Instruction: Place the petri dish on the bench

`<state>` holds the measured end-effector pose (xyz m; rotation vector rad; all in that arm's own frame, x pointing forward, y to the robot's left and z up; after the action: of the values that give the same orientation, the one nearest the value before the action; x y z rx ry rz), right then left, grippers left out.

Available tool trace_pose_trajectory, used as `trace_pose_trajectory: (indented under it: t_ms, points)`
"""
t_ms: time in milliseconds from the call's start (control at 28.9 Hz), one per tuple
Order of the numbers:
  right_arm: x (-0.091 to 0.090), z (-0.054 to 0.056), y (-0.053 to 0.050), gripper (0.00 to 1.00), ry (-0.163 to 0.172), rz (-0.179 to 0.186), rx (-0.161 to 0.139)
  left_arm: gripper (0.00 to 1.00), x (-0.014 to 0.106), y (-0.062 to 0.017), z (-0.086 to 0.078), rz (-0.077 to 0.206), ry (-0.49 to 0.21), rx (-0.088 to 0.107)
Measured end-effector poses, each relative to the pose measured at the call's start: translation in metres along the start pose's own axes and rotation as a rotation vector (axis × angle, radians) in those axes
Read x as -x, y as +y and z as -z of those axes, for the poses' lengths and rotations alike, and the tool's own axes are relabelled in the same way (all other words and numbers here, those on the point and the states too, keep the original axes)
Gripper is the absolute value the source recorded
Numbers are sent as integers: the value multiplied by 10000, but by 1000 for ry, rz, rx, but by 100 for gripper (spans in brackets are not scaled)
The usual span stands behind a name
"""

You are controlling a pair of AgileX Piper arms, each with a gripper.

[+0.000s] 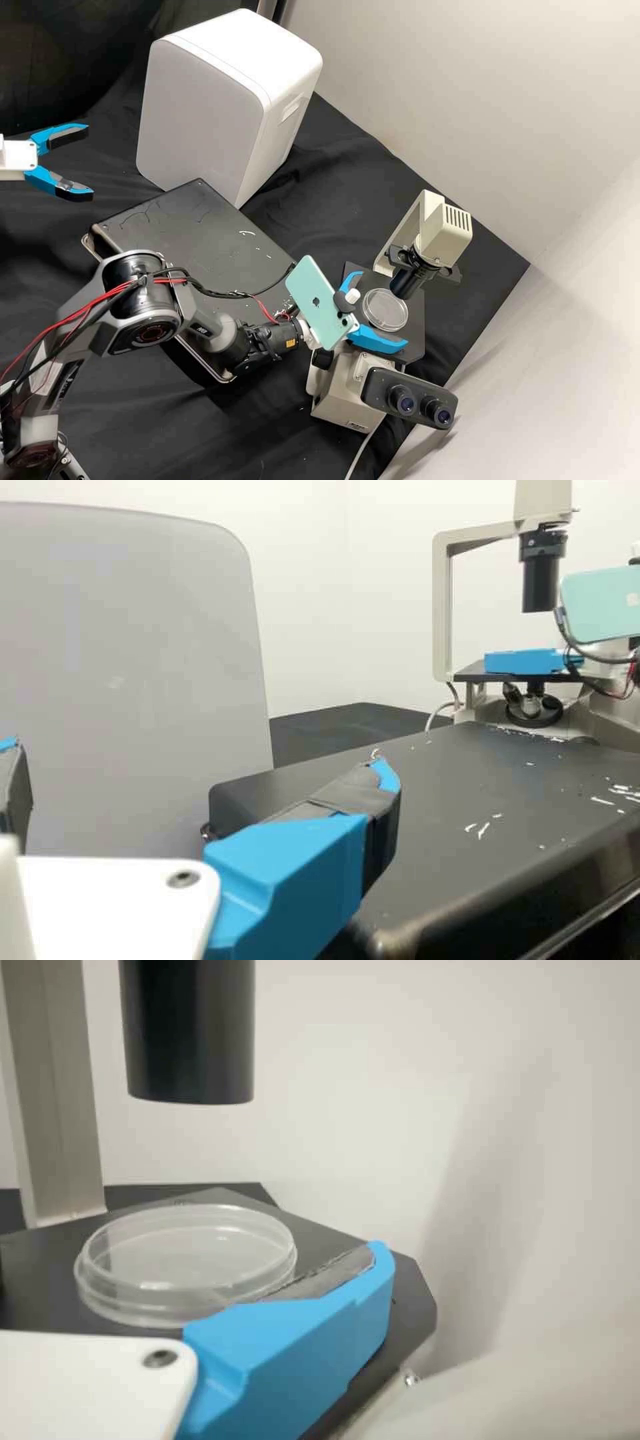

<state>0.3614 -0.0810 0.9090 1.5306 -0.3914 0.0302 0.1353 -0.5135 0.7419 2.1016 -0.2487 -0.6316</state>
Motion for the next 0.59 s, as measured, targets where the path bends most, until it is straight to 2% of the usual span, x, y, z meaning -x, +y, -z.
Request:
trace_pose_trajectory:
  t_ms: [69, 242, 380, 588]
  points:
    - [-43, -1, -28, 100, -6, 7, 6, 100, 0, 1, 3, 0, 2, 0]
    - [-134, 34, -93, 100, 9, 18, 14, 100, -1, 1, 6, -1, 4, 0]
    - [-163, 50, -115, 100, 17, 20, 29, 100, -1, 1, 6, -1, 4, 0]
    - [-183, 48, -130, 100, 19, 21, 29, 100, -1, -1, 6, 0, 4, 0]
